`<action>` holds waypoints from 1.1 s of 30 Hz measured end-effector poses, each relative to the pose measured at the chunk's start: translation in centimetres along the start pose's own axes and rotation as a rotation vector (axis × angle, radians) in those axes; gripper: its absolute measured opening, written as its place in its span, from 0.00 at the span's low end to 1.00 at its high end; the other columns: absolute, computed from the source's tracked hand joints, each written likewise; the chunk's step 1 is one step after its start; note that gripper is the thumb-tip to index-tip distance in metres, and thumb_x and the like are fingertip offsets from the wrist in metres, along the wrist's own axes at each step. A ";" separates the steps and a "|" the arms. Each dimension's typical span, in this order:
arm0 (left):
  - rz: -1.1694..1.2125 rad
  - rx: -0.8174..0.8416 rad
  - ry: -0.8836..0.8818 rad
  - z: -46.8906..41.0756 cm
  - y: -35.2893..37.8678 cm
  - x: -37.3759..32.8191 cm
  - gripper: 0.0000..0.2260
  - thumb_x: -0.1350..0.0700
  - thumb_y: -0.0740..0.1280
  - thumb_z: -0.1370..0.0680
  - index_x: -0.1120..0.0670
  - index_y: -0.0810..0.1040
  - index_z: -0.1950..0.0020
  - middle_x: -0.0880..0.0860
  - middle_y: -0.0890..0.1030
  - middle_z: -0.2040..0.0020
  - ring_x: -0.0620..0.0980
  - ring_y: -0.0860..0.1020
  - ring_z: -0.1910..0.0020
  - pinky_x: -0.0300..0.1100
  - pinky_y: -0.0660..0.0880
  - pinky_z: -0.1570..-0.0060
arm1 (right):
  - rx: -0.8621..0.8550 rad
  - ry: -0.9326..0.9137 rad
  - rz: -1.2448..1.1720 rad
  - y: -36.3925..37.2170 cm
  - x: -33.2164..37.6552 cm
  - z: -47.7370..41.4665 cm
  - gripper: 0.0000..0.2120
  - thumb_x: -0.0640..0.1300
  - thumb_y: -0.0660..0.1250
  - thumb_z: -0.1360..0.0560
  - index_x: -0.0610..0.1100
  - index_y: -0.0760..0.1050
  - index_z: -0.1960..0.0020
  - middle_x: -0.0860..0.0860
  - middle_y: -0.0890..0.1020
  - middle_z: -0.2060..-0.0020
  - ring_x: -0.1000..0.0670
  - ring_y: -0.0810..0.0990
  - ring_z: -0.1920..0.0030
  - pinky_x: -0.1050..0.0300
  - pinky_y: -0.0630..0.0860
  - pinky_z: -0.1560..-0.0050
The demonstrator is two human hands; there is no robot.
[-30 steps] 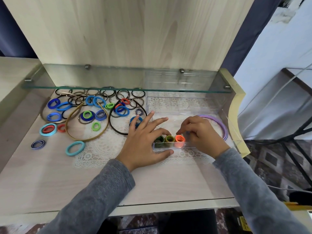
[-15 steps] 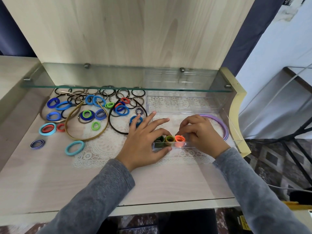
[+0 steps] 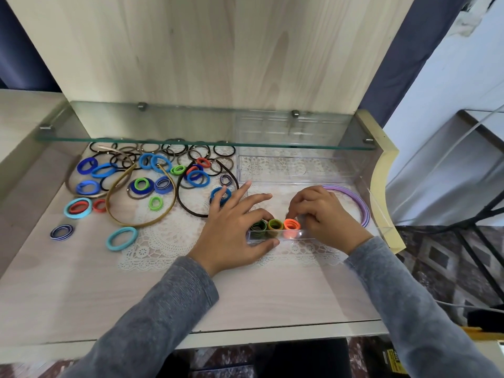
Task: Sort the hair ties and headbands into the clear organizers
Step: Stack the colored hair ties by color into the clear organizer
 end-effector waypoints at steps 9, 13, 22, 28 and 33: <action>-0.009 -0.015 -0.020 0.0 -0.3 -0.2 0.20 0.30 0.65 0.28 0.40 0.79 0.43 0.38 0.71 0.29 0.47 0.56 0.21 0.62 0.49 0.25 | -0.012 0.021 -0.028 0.2 -0.3 0.0 0.16 0.41 0.57 0.30 0.54 0.83 0.58 0.63 0.76 0.57 0.52 0.72 0.50 0.45 0.72 0.47; 0.018 -0.028 -0.079 0.1 -0.8 -0.4 0.25 0.28 0.61 0.29 0.40 0.77 0.39 0.37 0.71 0.29 0.45 0.57 0.21 0.63 0.48 0.25 | -0.043 0.048 -0.031 0.2 -0.6 -0.1 0.18 0.38 0.57 0.31 0.53 0.83 0.56 0.61 0.78 0.57 0.49 0.75 0.50 0.42 0.73 0.48; 0.097 -0.278 -0.214 0.5 -3.3 0.5 0.18 0.47 0.52 0.18 0.47 0.79 0.40 0.42 0.77 0.35 0.42 0.72 0.32 0.59 0.58 0.28 | -0.292 0.158 -0.187 -2.0 1.5 -0.3 0.18 0.35 0.56 0.32 0.50 0.81 0.56 0.56 0.80 0.56 0.50 0.76 0.49 0.53 0.73 0.45; -0.116 -0.423 -0.264 2.7 -6.5 2.6 0.16 0.50 0.55 0.19 0.49 0.80 0.40 0.44 0.79 0.38 0.46 0.75 0.34 0.54 0.62 0.29 | -0.505 0.150 -0.451 -1.7 7.5 -1.5 0.13 0.36 0.61 0.28 0.43 0.78 0.46 0.54 0.81 0.49 0.59 0.77 0.44 0.68 0.70 0.41; -0.321 -0.468 -0.298 5.3 -8.8 5.2 0.14 0.53 0.58 0.20 0.52 0.80 0.40 0.50 0.78 0.34 0.53 0.71 0.29 0.61 0.64 0.31 | -0.504 0.032 -0.492 0.9 13.4 -3.3 0.17 0.34 0.63 0.26 0.41 0.75 0.38 0.50 0.78 0.43 0.57 0.75 0.40 0.65 0.69 0.38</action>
Point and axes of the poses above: each hand's wrist, its own z-axis away from the middle knuckle, its own y-axis out of the palm, x = y × z, the point moved 5 cm from there along -z, towards the middle knuckle
